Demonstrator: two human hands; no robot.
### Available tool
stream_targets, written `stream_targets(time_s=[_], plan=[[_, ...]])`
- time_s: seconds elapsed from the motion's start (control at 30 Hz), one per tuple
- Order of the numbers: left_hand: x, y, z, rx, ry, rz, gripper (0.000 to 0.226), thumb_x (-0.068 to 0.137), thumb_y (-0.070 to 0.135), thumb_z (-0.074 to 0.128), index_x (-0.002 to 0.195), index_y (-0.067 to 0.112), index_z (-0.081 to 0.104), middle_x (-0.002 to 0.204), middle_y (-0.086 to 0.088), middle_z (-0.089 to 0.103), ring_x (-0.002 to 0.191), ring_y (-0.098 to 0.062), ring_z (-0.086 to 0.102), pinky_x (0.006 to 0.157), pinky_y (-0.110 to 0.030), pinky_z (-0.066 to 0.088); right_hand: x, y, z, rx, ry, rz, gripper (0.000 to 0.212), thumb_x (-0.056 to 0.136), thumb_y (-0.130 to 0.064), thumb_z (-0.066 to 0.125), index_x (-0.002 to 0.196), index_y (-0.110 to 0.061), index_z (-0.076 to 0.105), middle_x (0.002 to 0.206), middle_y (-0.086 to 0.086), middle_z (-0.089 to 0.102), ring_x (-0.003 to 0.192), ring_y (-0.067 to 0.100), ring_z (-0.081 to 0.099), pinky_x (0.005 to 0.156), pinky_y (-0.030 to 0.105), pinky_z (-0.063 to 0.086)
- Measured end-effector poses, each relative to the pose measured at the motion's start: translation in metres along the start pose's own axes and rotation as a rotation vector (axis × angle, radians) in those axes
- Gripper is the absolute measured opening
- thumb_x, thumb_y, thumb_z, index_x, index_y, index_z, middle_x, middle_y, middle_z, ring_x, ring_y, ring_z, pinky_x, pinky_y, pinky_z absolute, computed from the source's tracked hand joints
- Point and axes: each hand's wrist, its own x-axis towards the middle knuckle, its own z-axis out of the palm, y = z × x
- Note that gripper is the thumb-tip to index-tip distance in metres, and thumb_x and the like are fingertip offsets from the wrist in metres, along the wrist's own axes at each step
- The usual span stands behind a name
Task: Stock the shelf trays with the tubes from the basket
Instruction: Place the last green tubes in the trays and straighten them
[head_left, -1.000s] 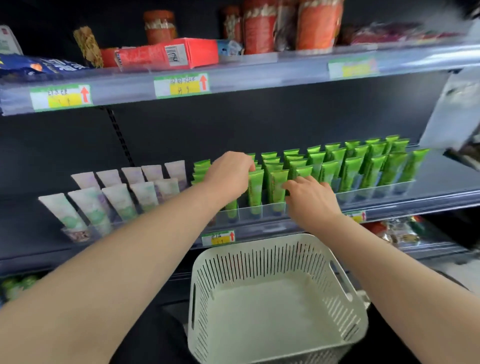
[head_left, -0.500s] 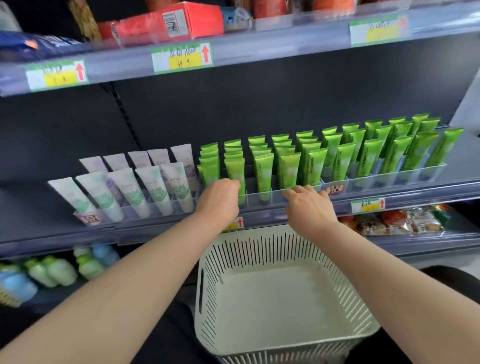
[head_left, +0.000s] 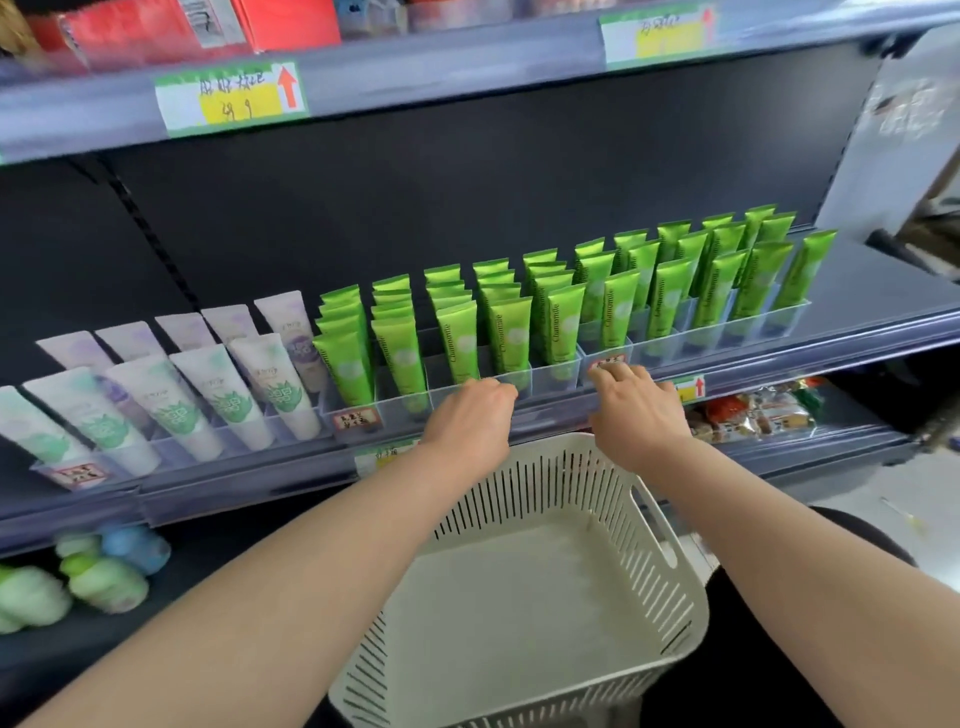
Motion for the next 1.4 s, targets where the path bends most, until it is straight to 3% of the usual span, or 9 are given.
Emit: stream_targets(time_s=[0.33,0.57,0.73,0.87,1.07,1.4], plan=[[-0.03,-0.044,0.005,-0.071,0.125,-0.192,0.043,0.091,0.002,0.056,0.131,0.016,0.053,0.128,-0.001,0.056,0.117,-0.021,0.049,0.084,-0.035,0.046,0.007,-0.051,0.016,0.031,0.055,-0.233,0.059,0.09,-0.017,0.053,0.144,-0.019,0.031,0.139,0.0,0.043,0.127,0.023,0.039,0.098,0.039,0.036],[-0.066,-0.095,-0.005,-0.071,0.198,-0.384,0.039,0.089,0.002,0.058,0.127,0.01,0.052,0.128,-0.005,0.052,0.116,-0.022,0.048,0.085,-0.033,0.045,0.008,-0.102,0.022,0.04,0.099,-0.315,0.064,0.088,-0.016,0.055,0.146,-0.019,0.026,0.147,-0.002,0.034,0.133,0.021,0.031,0.101,0.04,0.033],[-0.071,-0.11,-0.007,-0.064,0.132,-0.491,0.039,0.087,0.009,0.063,0.124,0.005,0.05,0.128,-0.009,0.047,0.117,-0.025,0.046,0.086,-0.032,0.043,0.014,-0.117,0.023,-0.007,0.088,-0.314,0.064,0.088,-0.019,0.055,0.145,-0.018,0.027,0.143,0.001,0.035,0.129,0.022,0.034,0.099,0.04,0.034],[-0.068,-0.118,-0.006,-0.132,0.095,-0.538,0.035,0.087,0.002,0.059,0.121,0.007,0.051,0.126,-0.01,0.045,0.105,-0.025,0.052,0.071,-0.029,0.037,0.016,-0.12,0.023,-0.03,0.097,-0.308,0.058,0.086,-0.02,0.057,0.139,-0.018,0.035,0.133,0.002,0.041,0.122,0.024,0.039,0.094,0.04,0.036],[-0.064,-0.123,0.003,-0.258,0.173,-0.602,0.052,0.09,0.003,0.058,0.14,0.007,0.042,0.138,-0.009,0.039,0.112,-0.026,0.053,0.076,-0.027,0.036,0.014,-0.118,0.028,-0.044,0.119,-0.321,0.065,0.086,-0.022,0.059,0.143,-0.021,0.029,0.137,0.001,0.039,0.124,0.023,0.039,0.099,0.04,0.036],[-0.061,-0.119,0.006,-0.144,0.146,-0.533,0.048,0.084,-0.005,0.057,0.13,0.005,0.049,0.133,-0.01,0.039,0.089,-0.027,0.057,0.069,-0.032,0.042,0.016,-0.111,0.036,-0.093,0.14,-0.339,0.067,0.085,-0.024,0.06,0.144,-0.022,0.028,0.137,0.001,0.039,0.123,0.024,0.039,0.095,0.039,0.037]])
